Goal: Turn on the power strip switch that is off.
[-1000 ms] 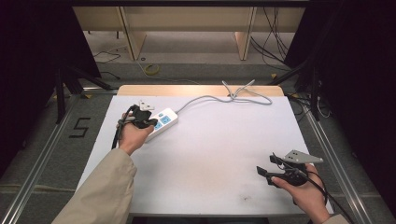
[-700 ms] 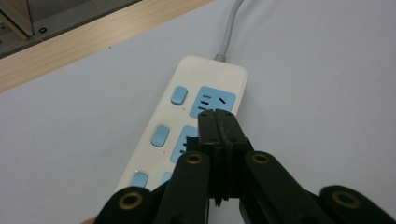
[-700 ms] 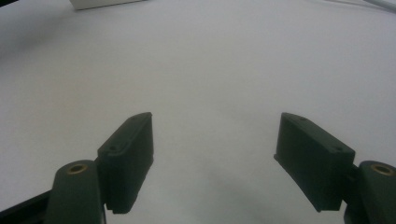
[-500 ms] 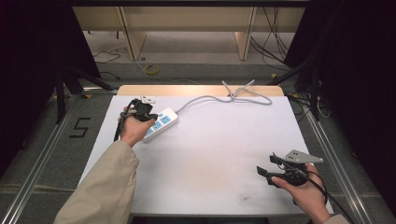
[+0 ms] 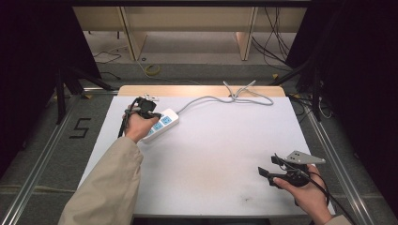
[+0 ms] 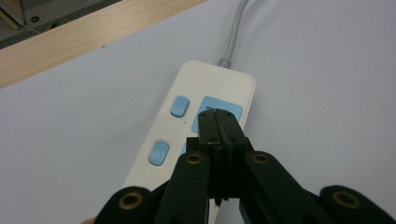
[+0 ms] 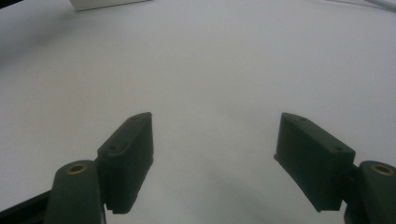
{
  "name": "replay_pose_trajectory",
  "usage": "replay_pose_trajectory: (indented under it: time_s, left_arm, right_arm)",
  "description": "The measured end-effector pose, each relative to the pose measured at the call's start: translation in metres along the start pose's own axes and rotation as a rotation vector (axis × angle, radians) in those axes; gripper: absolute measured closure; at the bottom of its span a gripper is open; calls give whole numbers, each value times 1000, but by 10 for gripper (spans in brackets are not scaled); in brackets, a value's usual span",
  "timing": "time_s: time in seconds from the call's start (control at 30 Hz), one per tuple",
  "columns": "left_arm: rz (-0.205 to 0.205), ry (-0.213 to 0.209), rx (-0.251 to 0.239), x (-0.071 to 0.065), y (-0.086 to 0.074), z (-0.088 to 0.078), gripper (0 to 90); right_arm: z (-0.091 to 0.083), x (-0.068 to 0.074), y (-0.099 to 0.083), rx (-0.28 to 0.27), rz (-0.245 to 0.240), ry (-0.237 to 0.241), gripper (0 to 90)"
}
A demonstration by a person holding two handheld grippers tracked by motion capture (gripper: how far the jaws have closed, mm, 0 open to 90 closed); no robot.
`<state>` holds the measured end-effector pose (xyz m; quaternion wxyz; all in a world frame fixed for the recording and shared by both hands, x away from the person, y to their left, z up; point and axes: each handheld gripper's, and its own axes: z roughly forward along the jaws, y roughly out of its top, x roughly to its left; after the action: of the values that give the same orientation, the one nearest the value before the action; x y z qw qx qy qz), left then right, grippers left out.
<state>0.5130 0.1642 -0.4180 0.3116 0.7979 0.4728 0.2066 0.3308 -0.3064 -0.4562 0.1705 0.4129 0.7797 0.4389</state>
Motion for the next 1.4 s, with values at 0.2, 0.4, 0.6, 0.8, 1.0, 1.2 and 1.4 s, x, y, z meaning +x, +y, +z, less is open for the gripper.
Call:
replay_pose_trajectory:
  time_s: [0.2,0.4,0.6,0.8,1.0,1.2,1.4]
  left_arm:
    - [3,6,10,-1,0,3,898]
    - [16,16,16,0,1,4,898]
    - [23,26,15,1,1,6,899]
    - [18,26,16,2,2,7,899]
    - [19,31,17,3,4,8,898]
    - [23,33,21,3,7,9,899]
    - [25,36,19,3,9,11,898]
  right_arm:
    - [0,0,0,0,0,1,281]
    - [0,0,0,0,-3,3,280]
    - [0,0,0,1,-3,4,280]
    - [0,0,0,2,-2,3,281]
    - [0,0,0,1,-2,3,280]
    - [0,0,0,3,0,5,281]
    - [0,0,0,1,1,5,281]
